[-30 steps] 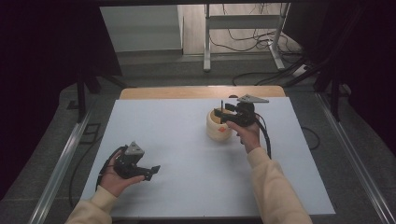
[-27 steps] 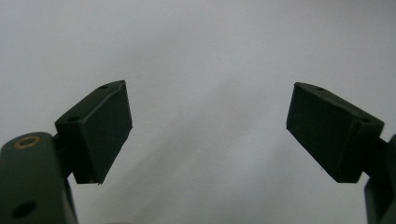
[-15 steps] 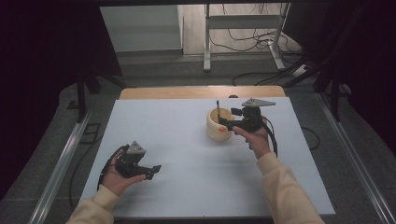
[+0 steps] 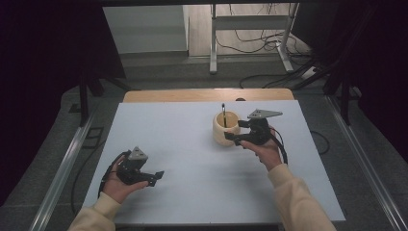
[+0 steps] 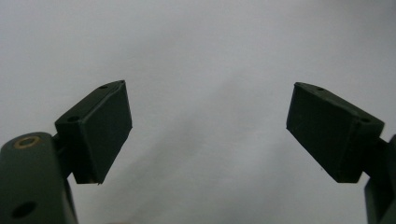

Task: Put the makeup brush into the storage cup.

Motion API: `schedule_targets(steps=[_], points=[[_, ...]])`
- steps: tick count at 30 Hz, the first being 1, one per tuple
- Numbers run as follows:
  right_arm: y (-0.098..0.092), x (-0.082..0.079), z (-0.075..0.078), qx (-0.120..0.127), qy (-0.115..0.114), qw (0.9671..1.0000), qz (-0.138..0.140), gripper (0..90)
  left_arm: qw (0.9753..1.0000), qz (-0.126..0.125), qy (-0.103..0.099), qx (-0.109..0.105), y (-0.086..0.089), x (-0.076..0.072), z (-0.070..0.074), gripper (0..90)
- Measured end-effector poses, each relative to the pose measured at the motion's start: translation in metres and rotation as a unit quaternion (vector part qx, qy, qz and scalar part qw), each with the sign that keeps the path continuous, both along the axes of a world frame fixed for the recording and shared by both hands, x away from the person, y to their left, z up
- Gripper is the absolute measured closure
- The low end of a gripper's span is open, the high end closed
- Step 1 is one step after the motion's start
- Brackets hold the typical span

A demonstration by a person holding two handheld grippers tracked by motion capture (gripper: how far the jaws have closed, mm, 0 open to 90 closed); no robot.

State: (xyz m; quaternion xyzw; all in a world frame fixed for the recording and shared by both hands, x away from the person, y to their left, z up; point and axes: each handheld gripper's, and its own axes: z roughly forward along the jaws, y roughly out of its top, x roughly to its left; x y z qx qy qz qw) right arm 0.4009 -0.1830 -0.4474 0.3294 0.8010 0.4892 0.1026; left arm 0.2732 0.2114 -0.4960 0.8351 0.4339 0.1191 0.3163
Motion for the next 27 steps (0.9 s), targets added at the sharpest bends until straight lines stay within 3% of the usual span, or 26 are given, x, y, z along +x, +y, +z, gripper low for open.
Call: schedule_targets(steps=[13, 27], points=[[-0.011, -0.022, -0.002, -0.013, 0.011, 0.9998, 0.001, 16.9, 1.0000, -0.004, -0.002, -0.001, -0.002, 0.001, 0.000, 14.6], [-0.040, -0.050, -0.010, -0.017, 0.019, 0.9996, -0.008, 18.0, 1.0000, -0.001, -0.006, 0.002, -0.002, 0.000, 0.000, 14.6]])
